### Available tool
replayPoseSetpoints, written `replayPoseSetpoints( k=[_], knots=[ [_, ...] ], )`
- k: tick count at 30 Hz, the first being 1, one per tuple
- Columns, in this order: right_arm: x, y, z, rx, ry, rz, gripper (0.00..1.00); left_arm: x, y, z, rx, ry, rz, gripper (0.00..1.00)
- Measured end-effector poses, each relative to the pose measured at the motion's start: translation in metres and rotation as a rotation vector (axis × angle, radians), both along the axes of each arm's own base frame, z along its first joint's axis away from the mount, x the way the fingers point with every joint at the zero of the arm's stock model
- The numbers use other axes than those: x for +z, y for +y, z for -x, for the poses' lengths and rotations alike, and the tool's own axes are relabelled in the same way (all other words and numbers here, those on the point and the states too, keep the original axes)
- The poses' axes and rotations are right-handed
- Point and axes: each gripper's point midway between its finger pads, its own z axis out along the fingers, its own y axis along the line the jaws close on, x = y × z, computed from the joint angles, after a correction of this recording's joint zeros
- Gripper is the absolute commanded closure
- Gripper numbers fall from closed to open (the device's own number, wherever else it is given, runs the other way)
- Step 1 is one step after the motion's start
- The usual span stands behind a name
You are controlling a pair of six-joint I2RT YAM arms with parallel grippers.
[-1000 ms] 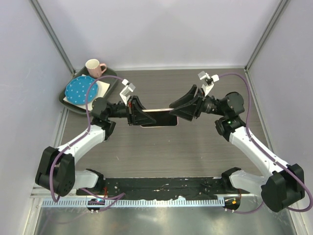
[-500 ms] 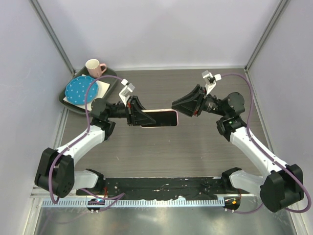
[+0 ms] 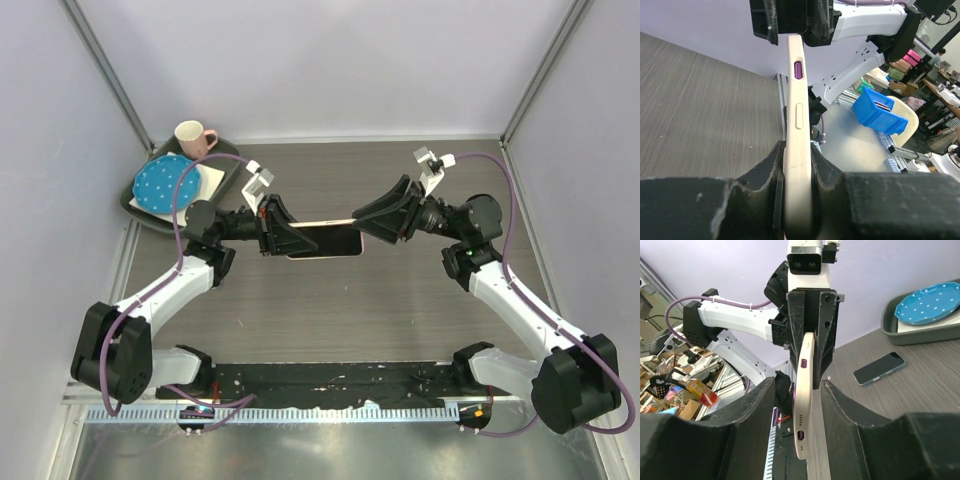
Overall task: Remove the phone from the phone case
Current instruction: Remove the phone case from the phone.
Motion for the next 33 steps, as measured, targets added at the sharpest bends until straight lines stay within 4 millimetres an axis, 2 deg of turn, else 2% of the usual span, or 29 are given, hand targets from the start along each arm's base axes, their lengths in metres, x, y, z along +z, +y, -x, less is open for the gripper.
replayPoseSetpoints(
  k=[4,7,22,27,33],
  knots=[
    [0.0036,-0.0005,0.0047,0.018,-0.006,-0.015,0.61,0.0002,0.0,-0.0007,0.003,0.001,0.001,1.0],
    [0.005,-0.0008,0.0072,0.027,-0.008,-0.022,0.64,0.0006,0.0,-0.0006,0.003,-0.003,0.003,1.0],
    [0.0045,-0.0007,0.0073,0.028,-0.008,-0.023,0.57,0.004,0.0006,0.0016,-0.004,0.002,0.01,1.0],
    [-0.0008,-0.0001,0.004,0.019,-0.001,-0.008,0.6,0.0047,0.0007,0.0018,-0.004,-0.001,0.012,1.0],
    [-0.0012,0.0008,0.0017,0.02,0.013,-0.014,0.54,0.0054,0.0008,0.0021,-0.005,-0.005,0.014,1.0]
  ],
)
